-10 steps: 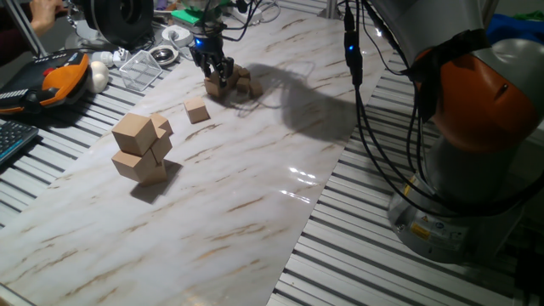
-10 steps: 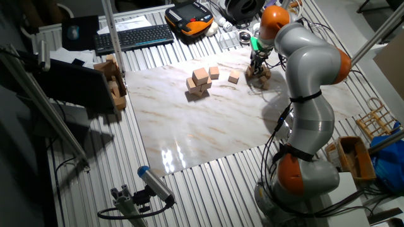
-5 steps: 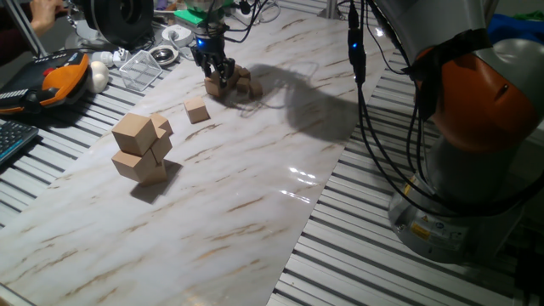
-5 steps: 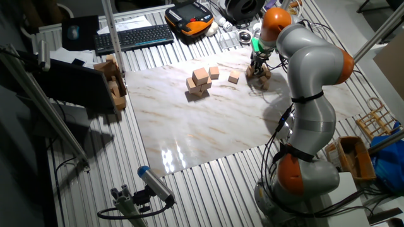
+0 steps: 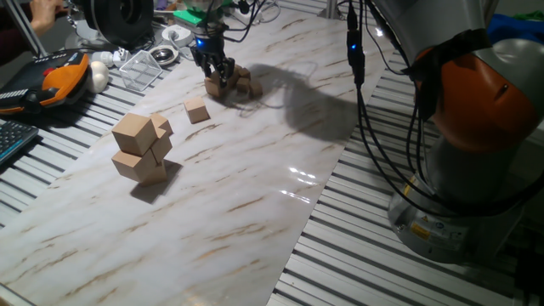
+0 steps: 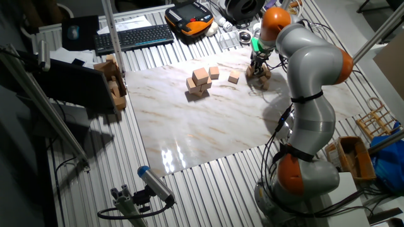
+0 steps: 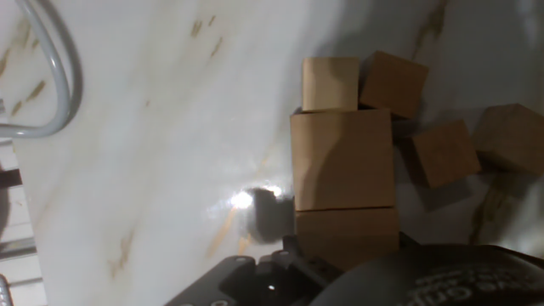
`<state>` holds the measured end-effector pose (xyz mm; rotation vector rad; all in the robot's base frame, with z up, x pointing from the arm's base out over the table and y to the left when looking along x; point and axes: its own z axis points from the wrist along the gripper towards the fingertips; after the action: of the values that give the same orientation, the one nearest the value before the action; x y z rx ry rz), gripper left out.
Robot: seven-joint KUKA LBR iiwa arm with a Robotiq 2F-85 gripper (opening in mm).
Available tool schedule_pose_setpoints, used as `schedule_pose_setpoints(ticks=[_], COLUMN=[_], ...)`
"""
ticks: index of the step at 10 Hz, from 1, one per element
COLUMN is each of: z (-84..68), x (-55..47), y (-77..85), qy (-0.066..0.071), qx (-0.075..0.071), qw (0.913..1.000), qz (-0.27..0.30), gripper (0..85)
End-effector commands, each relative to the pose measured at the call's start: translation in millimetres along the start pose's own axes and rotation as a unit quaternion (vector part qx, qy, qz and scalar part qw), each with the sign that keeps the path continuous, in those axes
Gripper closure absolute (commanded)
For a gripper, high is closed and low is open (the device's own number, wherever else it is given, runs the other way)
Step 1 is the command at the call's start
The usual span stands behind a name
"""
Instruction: Stack the blocks into a cross shape
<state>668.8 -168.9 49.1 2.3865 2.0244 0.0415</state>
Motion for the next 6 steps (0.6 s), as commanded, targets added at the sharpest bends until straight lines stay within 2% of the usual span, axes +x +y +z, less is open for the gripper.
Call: schedule_pose_setpoints(ticks=[1, 6], z=[-0.4, -0.4], x=[0.1, 0.3], y=[-0.1, -0.6], qy=[0.002, 0.004], qx=[0.002, 0.008], qw=[1.0, 1.0], qz=[0.001, 0.0], gripper=[68.0, 68.0])
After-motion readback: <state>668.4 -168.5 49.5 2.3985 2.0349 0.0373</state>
